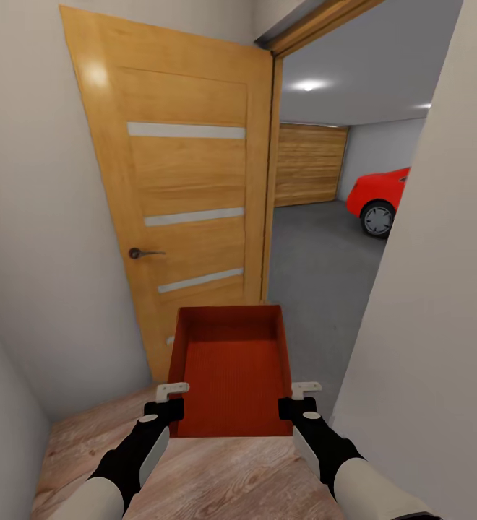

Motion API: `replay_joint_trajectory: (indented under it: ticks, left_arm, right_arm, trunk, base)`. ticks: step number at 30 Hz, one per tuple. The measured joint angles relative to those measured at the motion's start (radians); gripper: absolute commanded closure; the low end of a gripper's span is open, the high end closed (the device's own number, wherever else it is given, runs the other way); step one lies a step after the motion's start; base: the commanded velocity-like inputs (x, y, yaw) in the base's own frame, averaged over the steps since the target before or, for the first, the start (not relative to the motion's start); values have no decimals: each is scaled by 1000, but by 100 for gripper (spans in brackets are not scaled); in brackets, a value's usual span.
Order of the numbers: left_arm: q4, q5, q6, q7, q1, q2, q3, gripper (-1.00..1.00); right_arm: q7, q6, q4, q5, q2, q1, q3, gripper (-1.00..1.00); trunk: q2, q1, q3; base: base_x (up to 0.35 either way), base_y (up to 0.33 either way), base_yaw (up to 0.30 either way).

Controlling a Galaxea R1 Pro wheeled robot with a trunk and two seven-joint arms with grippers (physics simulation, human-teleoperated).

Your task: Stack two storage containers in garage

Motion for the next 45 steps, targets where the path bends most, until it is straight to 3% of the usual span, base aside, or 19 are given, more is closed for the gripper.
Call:
replay_joint_trajectory:
  ticks: [7,25,45]
  left_arm:
    - [0,-1,0,0,0,0,0,100]
    - [-1,1,0,0,0,0,-1,100]
    - [0,0,0,0,0,0,0,100]
  right_arm:
    - [0,0,0,0,0,0,0,100]
    - [0,0,0,0,0,0,0,100]
    - [0,0,0,0,0,0,0,100]
  trunk:
    - [0,0,0]
    - [0,0,0]
    - [0,0,0]
  base:
    - [0,0,-197]
    - [143,143,-18]
    - [124,109,-238]
